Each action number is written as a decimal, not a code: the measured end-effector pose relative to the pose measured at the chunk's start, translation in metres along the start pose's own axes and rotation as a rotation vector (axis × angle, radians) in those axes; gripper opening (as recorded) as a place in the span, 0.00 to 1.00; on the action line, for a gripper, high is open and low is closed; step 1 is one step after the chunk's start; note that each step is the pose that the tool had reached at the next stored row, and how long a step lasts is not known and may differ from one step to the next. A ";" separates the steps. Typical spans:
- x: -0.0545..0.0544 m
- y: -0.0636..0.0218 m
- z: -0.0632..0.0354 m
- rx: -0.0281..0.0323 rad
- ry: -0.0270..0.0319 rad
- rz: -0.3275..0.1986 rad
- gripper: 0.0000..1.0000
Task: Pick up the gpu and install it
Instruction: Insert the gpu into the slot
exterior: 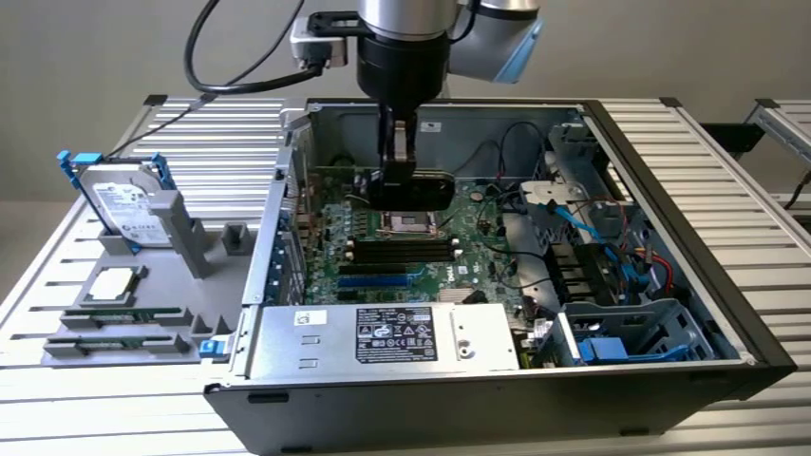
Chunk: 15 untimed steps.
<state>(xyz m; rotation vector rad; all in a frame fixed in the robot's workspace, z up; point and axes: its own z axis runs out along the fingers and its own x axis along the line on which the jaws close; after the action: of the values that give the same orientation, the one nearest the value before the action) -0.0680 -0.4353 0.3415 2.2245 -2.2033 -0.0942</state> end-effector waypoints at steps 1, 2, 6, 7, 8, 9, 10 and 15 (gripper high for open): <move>0.000 0.0007 0.0009 0.0021 0.0002 0.001 0.27; 0.000 0.0013 0.0016 0.0041 0.0008 0.002 0.27; 0.002 0.0025 0.0042 0.0090 0.0032 0.005 0.27; 0.002 0.0025 0.0046 0.0092 0.0043 0.005 0.27; 0.003 0.0025 0.0052 0.0095 0.0054 0.006 0.27; 0.003 0.0025 0.0056 0.0097 0.0068 0.006 0.27; 0.003 0.0025 0.0061 0.0097 0.0082 0.006 0.27; 0.005 0.0023 0.0101 0.0102 0.0144 0.006 0.27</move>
<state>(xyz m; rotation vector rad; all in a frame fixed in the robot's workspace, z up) -0.0707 -0.4398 0.3314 2.2163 -2.2083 -0.0667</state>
